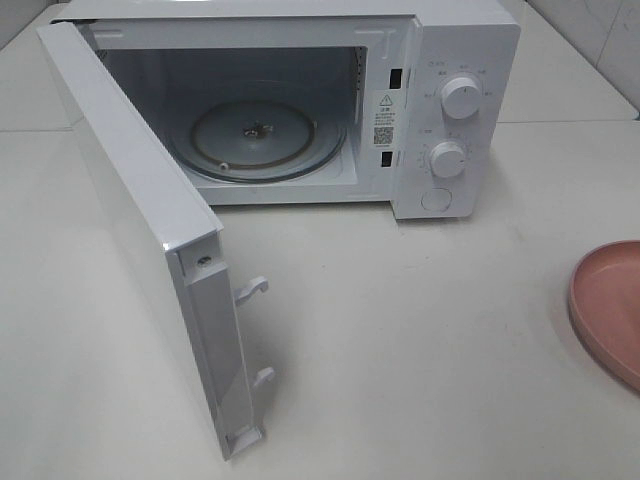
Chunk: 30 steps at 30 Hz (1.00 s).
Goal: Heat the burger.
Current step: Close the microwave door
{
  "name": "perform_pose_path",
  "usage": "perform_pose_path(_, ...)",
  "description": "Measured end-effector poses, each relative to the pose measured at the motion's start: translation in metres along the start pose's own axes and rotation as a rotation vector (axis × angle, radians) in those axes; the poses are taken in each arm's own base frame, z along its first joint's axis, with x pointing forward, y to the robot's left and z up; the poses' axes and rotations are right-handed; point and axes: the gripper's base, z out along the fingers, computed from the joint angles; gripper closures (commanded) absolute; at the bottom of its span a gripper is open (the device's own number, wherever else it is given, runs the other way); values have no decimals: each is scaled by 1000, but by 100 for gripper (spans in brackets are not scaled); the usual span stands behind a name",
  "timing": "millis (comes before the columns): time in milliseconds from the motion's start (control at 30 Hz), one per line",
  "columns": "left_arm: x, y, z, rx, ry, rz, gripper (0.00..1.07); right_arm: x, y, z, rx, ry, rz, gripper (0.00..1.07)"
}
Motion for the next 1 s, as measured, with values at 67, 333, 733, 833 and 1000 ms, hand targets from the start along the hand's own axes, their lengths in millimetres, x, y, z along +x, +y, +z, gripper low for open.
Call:
perform_pose_path(67, 0, 0, 0, 0, 0, 0, 6, 0, 0, 0, 0, 0, 0, 35)
perform_pose_path(333, 0, 0, 0, 0, 0, 0, 6, 0, 0, 0, 0, 0, 0, 35)
perform_pose_path(733, 0, 0, 0, 0, 0, 0, 6, 0, 0, 0, 0, 0, 0, 35)
perform_pose_path(833, 0, 0, 0, 0, -1, 0, 7, 0, 0, 0, 0, 0, 0, 35)
perform_pose_path(1000, -11, -1, -5, 10, -101, -3, 14, 0, 0, 0, 0, 0, 0, 35)
